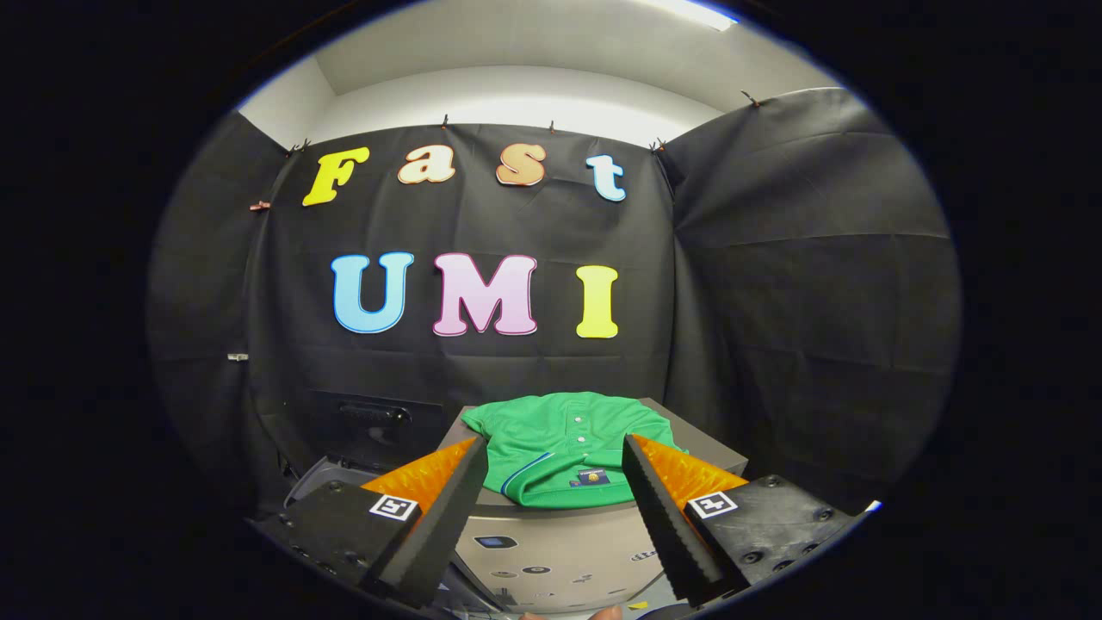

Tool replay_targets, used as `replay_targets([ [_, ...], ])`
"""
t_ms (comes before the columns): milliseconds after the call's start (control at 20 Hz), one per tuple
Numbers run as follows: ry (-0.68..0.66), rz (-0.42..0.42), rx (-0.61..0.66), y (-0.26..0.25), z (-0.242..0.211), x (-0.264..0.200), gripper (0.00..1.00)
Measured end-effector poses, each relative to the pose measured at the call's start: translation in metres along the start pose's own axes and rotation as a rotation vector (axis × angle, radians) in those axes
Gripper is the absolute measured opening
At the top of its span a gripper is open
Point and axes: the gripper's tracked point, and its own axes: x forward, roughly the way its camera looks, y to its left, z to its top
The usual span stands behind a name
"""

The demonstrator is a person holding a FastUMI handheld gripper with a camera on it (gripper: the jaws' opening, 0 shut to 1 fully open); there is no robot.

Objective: Put the clothes into the washing machine and then close the washing machine lid.

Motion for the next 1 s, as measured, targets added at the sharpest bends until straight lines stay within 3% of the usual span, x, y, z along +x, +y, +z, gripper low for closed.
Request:
replay_targets([
  [450,0.087,0.045,-0.02,0.005,0.021,0.068,0.98],
  [1000,0.373,0.1,-0.044,0.02,-0.021,0.16,0.99],
])
